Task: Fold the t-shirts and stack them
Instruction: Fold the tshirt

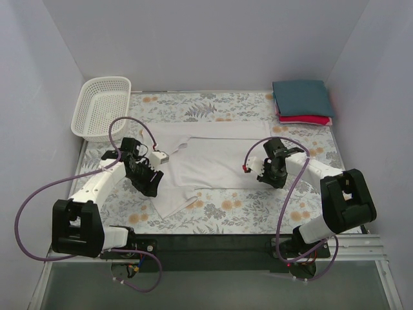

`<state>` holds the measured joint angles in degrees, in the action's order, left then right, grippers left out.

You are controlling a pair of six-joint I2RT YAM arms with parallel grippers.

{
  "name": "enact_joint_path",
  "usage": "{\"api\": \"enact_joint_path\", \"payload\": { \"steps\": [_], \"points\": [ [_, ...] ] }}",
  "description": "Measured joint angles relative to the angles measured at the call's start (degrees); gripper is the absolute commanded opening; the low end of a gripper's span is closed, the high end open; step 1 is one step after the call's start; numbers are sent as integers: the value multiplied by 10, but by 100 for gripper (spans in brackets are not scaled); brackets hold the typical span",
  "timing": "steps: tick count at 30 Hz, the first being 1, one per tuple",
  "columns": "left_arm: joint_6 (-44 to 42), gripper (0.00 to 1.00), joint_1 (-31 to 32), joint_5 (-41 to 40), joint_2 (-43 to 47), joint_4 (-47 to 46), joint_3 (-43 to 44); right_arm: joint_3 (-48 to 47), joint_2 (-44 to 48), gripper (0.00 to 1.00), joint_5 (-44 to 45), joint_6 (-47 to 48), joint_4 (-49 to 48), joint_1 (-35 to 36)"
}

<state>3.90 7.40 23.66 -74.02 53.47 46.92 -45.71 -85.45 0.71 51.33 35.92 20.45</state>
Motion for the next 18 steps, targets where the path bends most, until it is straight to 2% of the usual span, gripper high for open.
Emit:
{"api": "enact_joint_path", "payload": {
  "steps": [1,4,18],
  "points": [
    [-2,43,0,-3,0,-1,-1,1,0,14,3,-1,-3,0],
    [-13,42,1,-10,0,-14,-3,2,-1,1,11,-1,-11,0],
    [-52,39,68,-56,5,-76,-73,-3,-7,1,17,-2,-11,1]
  ]
}}
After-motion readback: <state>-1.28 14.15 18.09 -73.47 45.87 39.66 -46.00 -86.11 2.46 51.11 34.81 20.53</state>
